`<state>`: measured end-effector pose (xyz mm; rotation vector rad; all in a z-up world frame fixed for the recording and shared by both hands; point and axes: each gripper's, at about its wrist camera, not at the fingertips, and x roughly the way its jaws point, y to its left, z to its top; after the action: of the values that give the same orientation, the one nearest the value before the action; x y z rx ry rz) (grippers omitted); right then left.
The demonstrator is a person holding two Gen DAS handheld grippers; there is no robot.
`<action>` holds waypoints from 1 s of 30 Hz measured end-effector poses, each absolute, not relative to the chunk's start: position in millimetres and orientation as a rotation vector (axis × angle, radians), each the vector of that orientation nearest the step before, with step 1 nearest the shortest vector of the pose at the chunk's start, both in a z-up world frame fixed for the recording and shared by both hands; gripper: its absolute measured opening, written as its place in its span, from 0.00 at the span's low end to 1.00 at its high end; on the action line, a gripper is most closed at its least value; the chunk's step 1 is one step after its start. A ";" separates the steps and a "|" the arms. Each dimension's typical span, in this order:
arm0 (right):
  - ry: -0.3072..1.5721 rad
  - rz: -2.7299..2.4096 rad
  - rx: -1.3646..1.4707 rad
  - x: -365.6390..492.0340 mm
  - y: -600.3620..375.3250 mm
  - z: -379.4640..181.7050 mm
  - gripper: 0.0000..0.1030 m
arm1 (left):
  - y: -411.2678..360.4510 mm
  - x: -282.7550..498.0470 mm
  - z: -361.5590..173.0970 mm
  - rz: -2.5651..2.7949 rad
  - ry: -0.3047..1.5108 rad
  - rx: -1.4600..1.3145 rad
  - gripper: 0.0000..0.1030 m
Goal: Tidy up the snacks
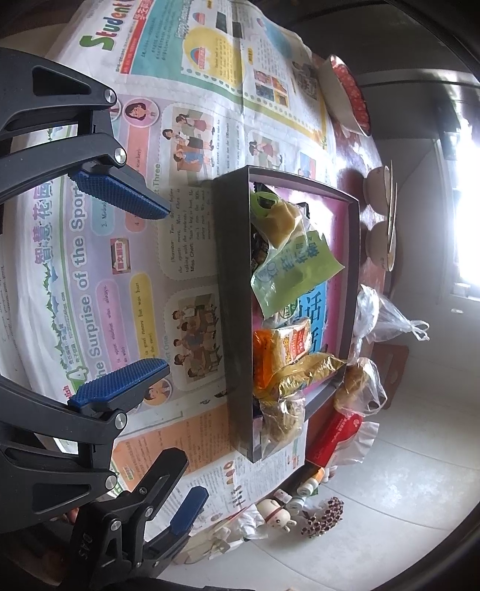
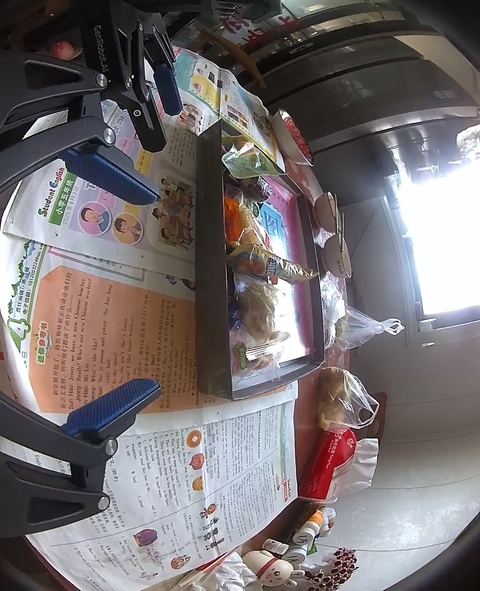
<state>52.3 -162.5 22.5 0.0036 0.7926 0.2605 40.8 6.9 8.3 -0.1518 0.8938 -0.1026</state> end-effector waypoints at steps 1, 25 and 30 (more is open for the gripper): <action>0.792 0.261 0.002 52.2 -162.3 22.7 0.92 | 6.8 41.0 8.4 -0.102 0.895 -0.151 0.77; 0.784 0.261 -0.004 51.2 -160.6 24.9 0.92 | 6.7 40.7 5.8 -0.067 0.908 -0.127 0.77; 0.775 0.257 -0.015 51.1 -162.9 27.2 0.92 | 6.6 40.8 3.7 -0.060 0.917 -0.127 0.77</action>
<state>51.1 -162.9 27.2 -0.0153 0.7746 0.2570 40.8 6.6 3.7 -0.1268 0.9170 -0.0601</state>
